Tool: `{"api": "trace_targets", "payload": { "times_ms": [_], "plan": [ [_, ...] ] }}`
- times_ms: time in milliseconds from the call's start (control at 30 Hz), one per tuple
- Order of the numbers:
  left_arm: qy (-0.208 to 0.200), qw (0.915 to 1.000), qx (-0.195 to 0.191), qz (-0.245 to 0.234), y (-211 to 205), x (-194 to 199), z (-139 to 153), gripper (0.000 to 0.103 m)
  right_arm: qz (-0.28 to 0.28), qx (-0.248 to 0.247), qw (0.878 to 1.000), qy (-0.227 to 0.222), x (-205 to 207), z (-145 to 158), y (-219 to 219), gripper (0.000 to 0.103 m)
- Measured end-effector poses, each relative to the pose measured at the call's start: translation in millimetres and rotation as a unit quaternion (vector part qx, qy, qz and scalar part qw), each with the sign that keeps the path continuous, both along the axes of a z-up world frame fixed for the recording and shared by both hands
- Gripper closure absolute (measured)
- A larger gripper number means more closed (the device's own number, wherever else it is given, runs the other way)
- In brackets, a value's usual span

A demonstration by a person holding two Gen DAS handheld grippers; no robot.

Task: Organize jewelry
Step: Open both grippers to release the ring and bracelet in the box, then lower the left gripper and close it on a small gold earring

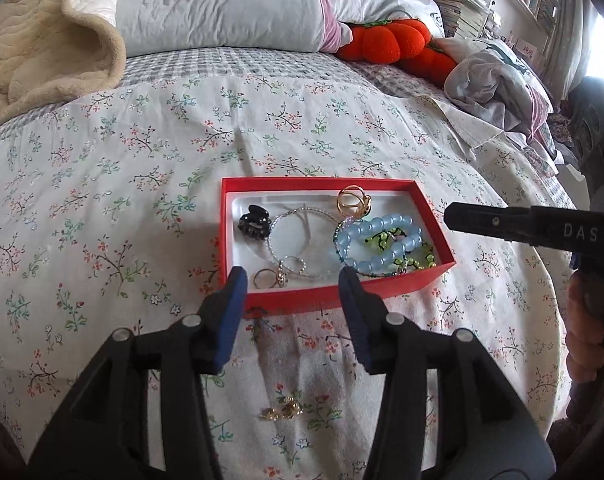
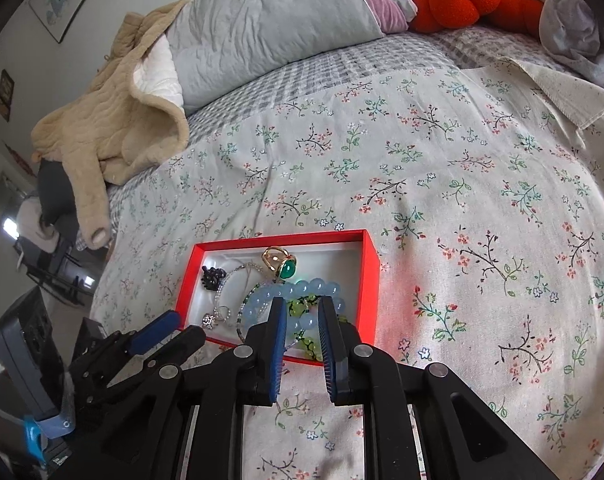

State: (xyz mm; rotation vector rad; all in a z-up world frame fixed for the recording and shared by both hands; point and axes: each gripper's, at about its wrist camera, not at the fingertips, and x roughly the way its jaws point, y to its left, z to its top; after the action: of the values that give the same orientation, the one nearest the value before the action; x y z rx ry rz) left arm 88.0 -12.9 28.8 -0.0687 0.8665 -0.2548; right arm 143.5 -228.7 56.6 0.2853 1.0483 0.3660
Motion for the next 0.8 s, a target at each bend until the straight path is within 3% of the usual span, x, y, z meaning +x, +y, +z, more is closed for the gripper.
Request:
{"api": "trace_targets", "payload": {
  "times_ms": [133,200,233,433,633,800],
  "plan": [
    [0.018,0.9998,-0.002,0.012,11,-15,0,0.033,0.018,-0.015,1.0,-0.005,-18,5,3,0.072],
    [0.036,0.9992,-0.004,0.019,18,-22,-5,0.028,0.022,-0.024,0.999,-0.006,-28,4,5,0.035],
    [0.044,0.9988,-0.004,0.023,22,-26,-8,0.026,0.022,-0.028,0.999,-0.009,-33,3,6,0.031],
    [0.072,0.9956,0.017,0.058,46,-48,-33,0.021,0.036,-0.068,0.997,-0.014,-58,-9,13,0.026],
    [0.061,0.9958,0.053,0.044,54,-66,-58,0.021,0.018,-0.107,0.993,-0.056,-73,-21,14,0.025],
    [0.06,0.9948,0.078,-0.026,44,-75,-74,0.021,0.035,-0.136,0.989,-0.055,-81,-42,20,0.021]
  ]
}}
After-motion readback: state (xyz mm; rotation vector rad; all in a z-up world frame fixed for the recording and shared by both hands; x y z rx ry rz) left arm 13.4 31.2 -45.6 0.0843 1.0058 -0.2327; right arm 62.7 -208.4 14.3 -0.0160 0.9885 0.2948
